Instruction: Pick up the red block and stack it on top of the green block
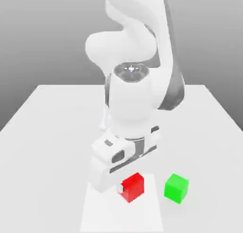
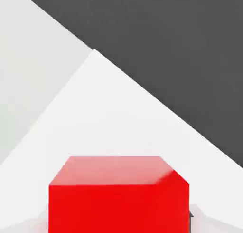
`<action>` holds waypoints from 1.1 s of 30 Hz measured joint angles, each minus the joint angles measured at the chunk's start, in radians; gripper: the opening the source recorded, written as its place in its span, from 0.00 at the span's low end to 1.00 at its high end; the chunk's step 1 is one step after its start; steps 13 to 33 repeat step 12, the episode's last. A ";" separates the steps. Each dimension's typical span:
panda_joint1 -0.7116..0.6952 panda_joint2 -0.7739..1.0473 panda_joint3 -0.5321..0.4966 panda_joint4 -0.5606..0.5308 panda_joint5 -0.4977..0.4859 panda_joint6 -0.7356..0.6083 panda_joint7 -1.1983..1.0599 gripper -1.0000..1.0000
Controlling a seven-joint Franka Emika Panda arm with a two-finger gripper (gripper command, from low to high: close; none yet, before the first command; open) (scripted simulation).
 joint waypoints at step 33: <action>0.128 0.085 0.044 -0.055 -0.021 0.143 0.110 1.00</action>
